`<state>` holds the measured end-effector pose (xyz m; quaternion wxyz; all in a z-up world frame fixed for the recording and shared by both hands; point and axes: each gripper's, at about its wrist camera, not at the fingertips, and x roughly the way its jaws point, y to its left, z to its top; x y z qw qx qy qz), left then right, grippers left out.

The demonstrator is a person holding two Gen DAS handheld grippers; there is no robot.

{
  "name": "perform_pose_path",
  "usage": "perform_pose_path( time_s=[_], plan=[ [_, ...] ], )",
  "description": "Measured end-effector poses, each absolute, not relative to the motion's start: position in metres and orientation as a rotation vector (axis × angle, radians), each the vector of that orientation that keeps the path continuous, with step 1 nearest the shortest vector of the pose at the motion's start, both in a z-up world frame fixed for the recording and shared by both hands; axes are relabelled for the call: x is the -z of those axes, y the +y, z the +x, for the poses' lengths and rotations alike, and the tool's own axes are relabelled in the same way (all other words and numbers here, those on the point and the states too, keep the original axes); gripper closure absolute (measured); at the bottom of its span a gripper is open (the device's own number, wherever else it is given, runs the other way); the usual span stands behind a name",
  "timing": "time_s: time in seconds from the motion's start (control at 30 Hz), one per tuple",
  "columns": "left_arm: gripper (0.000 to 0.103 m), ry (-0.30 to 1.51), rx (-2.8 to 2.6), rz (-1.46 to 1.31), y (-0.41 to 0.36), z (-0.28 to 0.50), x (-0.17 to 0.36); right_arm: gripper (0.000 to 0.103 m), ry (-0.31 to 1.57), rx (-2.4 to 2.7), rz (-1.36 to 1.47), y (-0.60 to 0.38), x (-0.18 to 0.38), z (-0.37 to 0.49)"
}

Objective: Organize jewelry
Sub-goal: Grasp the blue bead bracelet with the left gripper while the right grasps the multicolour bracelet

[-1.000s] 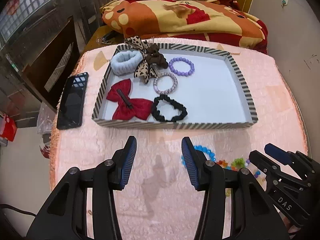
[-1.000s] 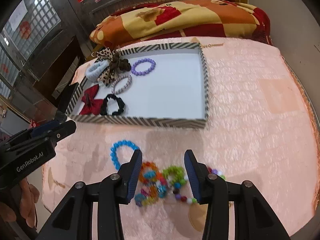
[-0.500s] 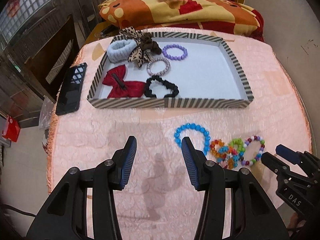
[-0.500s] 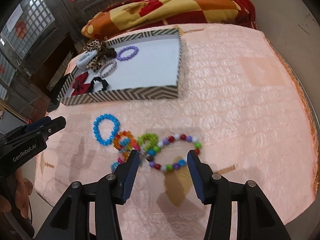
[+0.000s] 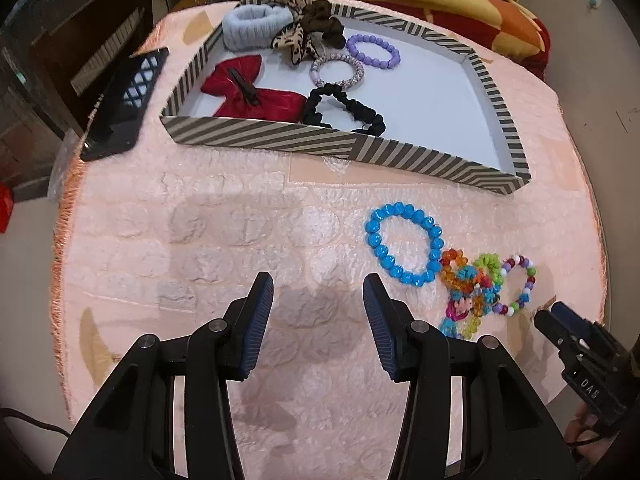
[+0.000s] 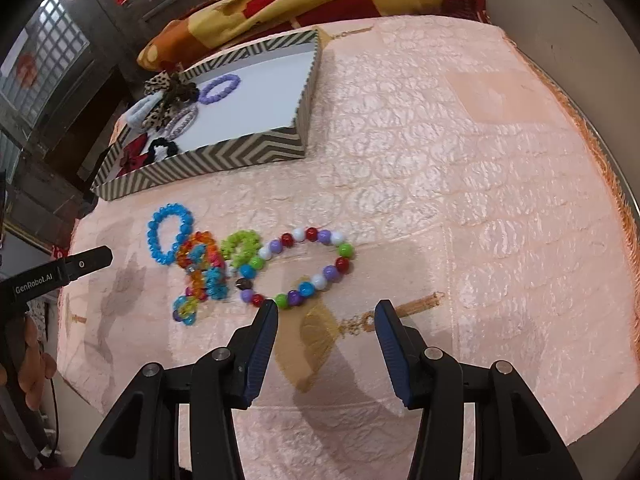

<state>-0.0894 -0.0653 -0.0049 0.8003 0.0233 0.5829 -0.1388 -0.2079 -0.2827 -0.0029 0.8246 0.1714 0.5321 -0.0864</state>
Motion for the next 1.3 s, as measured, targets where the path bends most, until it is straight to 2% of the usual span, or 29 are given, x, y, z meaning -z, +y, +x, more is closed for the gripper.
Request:
perform_pose_path(
  time_s=[0.23,0.47,0.73,0.77,0.8,0.9,1.07,1.3],
  plan=[
    [0.057,1.272,0.316,0.025,-0.085,-0.071,0.013,0.055,1.128,0.200,0.320,-0.285,0.009,-0.194],
    [0.057,1.274,0.310,0.114,-0.106,-0.060,0.027,0.055,1.140,0.228,0.271,-0.289,0.018,-0.179],
    [0.057,1.261,0.301,0.166,-0.115,-0.054,0.040,0.080,1.150,0.230,0.167,-0.281,0.025,-0.171],
    [0.057,1.258,0.306,0.170,-0.117,-0.054,0.040,0.089,1.148,0.225,0.163,-0.281,0.024,-0.170],
    [0.067,1.247,0.316,0.180,-0.118,-0.054,0.040,0.094,1.147,0.223,0.162,-0.281,0.024,-0.170],
    [0.094,1.227,0.352,0.212,-0.122,-0.056,0.038,0.094,1.117,0.210,0.191,-0.282,0.019,-0.172],
    [0.096,1.229,0.408,0.195,-0.119,-0.056,0.028,0.094,1.062,0.170,0.220,-0.278,-0.006,-0.175],
    [0.096,1.180,0.480,0.148,-0.104,-0.052,-0.016,0.094,0.987,0.123,0.213,-0.268,-0.049,-0.171]
  ],
)
